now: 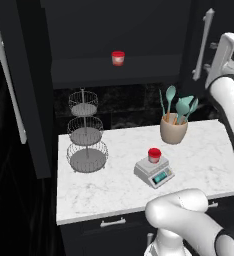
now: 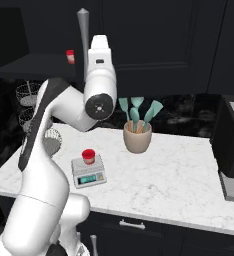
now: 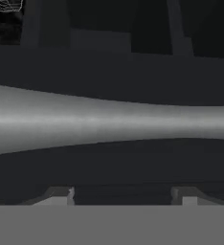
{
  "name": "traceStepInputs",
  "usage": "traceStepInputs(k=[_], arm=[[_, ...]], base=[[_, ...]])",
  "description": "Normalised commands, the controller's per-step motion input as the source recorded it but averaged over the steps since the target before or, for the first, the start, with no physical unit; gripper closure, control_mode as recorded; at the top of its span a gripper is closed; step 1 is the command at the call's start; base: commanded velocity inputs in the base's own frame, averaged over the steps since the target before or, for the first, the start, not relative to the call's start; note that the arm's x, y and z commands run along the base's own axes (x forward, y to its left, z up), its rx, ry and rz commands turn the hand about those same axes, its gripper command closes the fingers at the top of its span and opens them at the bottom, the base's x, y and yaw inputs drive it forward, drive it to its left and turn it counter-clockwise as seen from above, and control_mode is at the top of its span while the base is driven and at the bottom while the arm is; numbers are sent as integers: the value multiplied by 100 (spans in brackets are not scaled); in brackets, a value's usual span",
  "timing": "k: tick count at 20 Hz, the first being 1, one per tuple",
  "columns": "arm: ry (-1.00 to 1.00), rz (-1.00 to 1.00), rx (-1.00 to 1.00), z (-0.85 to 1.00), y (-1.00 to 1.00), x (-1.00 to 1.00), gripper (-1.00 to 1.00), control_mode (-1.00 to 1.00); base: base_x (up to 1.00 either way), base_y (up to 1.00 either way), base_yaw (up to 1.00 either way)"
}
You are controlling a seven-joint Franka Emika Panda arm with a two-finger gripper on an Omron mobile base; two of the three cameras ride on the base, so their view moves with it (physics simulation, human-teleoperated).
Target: Pick the jam and place it on the digital scale for weighing, and close the cabinet.
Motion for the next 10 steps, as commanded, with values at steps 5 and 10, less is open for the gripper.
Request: traceStepInputs(k=[5, 10], arm=[[13, -1, 0, -3, 0, 88, -100, -100], [-2, 0, 0, -16, 0, 56, -100, -100]], base=[[0, 0, 0], [0, 0, 0]])
